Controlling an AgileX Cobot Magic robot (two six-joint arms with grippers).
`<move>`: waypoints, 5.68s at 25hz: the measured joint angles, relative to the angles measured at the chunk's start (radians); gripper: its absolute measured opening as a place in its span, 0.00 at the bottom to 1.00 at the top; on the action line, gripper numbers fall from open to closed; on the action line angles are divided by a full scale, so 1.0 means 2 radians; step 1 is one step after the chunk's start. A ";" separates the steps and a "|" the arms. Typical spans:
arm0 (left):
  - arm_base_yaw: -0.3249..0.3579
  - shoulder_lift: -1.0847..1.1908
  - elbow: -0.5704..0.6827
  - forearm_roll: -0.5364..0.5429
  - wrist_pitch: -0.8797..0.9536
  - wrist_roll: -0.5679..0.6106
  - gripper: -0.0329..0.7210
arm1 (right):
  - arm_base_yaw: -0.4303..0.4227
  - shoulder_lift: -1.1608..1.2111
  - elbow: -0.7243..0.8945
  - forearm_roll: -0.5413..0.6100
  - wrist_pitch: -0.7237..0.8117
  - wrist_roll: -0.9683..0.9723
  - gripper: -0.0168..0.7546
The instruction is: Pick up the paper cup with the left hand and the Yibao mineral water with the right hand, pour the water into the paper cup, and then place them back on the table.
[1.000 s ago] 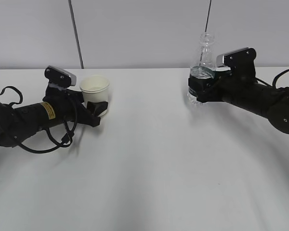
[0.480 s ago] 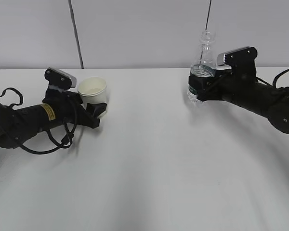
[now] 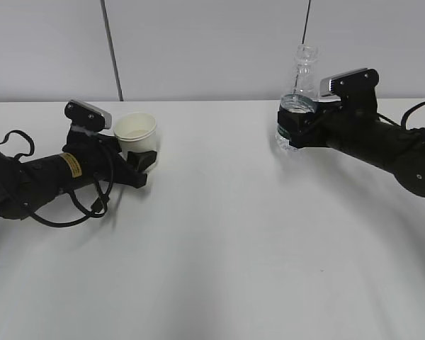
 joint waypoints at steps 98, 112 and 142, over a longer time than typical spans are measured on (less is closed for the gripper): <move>0.000 -0.034 0.020 -0.031 -0.055 -0.013 0.84 | 0.000 0.050 -0.005 0.024 -0.011 0.001 0.86; 0.000 -0.089 0.036 -0.032 -0.053 -0.018 0.84 | 0.000 0.033 -0.005 0.020 0.016 0.004 0.86; 0.000 -0.110 0.037 -0.019 -0.028 -0.042 0.83 | 0.000 -0.057 -0.005 0.014 0.042 0.046 0.86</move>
